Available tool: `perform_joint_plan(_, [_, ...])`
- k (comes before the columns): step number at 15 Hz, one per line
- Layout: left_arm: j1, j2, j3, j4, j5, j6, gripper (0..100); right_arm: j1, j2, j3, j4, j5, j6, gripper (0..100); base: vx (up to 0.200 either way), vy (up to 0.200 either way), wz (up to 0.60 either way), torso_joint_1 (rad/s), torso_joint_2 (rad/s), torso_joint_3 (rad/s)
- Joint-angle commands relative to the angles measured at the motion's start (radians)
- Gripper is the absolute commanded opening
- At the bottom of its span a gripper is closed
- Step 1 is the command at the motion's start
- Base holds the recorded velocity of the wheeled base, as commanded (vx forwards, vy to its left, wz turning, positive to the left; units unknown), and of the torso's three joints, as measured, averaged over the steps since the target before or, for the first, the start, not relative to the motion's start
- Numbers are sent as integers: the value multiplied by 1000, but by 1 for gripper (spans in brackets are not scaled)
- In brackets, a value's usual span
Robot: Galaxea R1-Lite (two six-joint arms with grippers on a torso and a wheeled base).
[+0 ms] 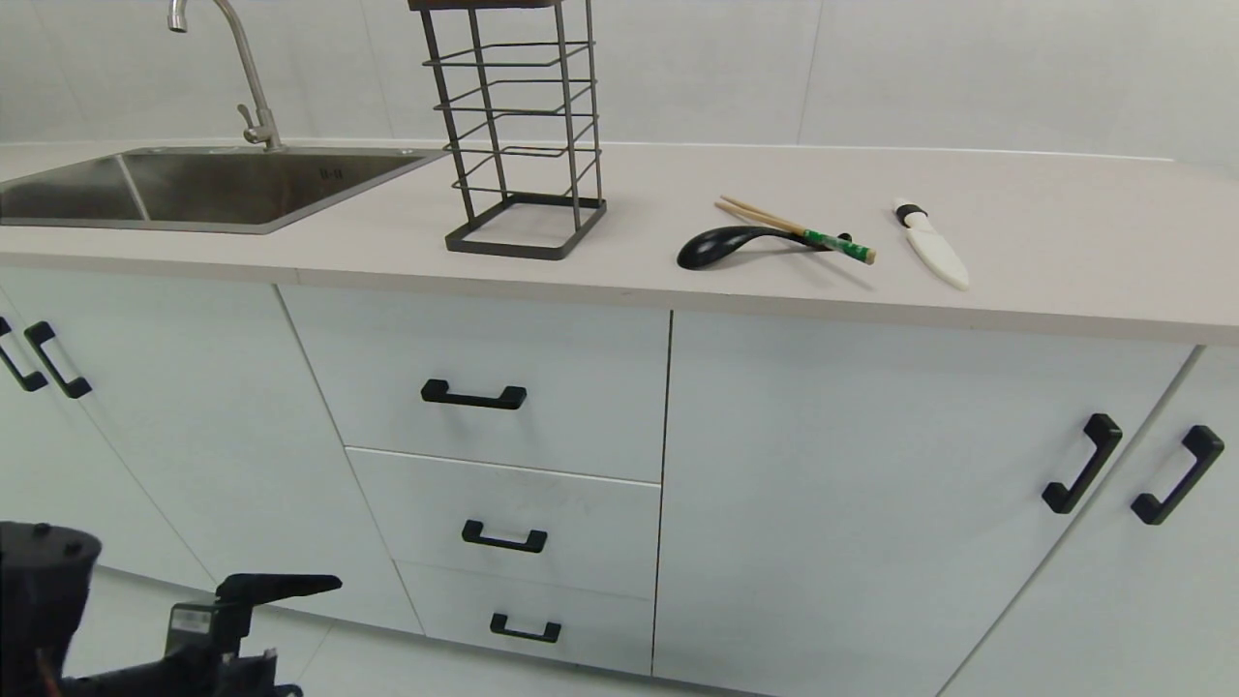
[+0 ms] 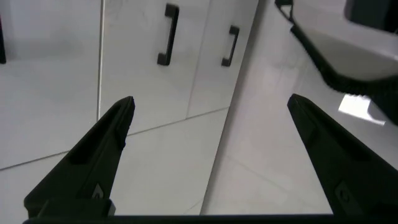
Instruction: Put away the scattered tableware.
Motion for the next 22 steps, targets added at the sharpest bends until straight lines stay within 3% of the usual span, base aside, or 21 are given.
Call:
perform_joint_plan(1, [0,131,-40,-19,19,7,100,0,2,0,0,0,0,0,0,0,0,0,0,0])
perform_joint_plan(6, [0,252,-57,-97,65,1,100,0,2,0,0,0,0,0,0,0,0,0,0,0])
perform_joint_plan(10, [-81,395,-126,-108,68,9,100,0,2,0,0,0,0,0,0,0,0,0,0,0])
perform_joint_plan(16, [-98,602,-155,-214,73,9,100,2,2,0,0,0,0,0,0,0,0,0,0,0])
perform_joint_plan(22, [-114,803,-287,-312,73,9,100,0,2,0,0,0,0,0,0,0,0,0,0,0])
